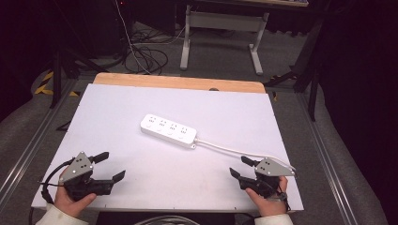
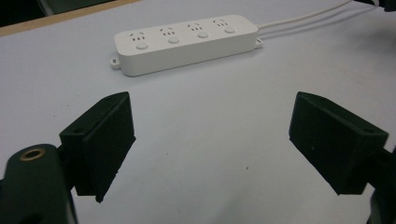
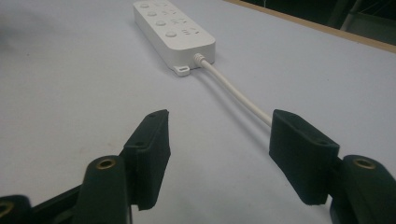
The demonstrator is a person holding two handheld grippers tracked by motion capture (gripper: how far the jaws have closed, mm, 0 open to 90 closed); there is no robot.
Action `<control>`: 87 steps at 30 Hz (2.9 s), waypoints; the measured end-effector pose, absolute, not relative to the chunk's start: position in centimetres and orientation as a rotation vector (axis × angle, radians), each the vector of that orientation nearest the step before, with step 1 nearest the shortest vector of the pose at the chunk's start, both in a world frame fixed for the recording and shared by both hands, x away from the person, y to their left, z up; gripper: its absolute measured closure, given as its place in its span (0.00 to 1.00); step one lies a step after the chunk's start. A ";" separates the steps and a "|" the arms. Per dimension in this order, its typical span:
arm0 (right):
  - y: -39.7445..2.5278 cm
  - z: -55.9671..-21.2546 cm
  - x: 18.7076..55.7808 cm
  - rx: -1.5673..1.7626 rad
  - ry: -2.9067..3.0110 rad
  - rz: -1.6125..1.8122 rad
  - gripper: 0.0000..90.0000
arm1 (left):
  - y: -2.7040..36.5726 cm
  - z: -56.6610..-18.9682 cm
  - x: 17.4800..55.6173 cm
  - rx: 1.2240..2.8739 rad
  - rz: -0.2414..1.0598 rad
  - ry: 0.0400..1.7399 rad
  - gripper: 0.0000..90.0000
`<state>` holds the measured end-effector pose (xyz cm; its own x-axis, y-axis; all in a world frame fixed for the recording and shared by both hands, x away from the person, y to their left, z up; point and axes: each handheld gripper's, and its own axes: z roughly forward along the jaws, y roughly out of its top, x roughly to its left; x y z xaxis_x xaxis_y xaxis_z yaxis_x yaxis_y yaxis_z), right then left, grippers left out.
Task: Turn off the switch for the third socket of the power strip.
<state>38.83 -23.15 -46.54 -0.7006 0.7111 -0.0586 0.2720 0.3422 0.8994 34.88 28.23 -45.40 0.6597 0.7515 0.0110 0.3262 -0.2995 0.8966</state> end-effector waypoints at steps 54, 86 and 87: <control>-22.8 -46.8 38.9 0.841 2.167 1.322 0.43 | 26.9 -39.7 38.6 1.954 0.451 0.851 0.24; -22.9 -47.0 39.0 0.838 2.177 1.326 0.43 | 23.0 -38.0 45.9 1.984 0.462 0.884 0.35; -22.9 -47.0 39.0 0.838 2.177 1.326 0.43 | 22.9 -38.1 46.2 1.979 0.474 0.892 0.39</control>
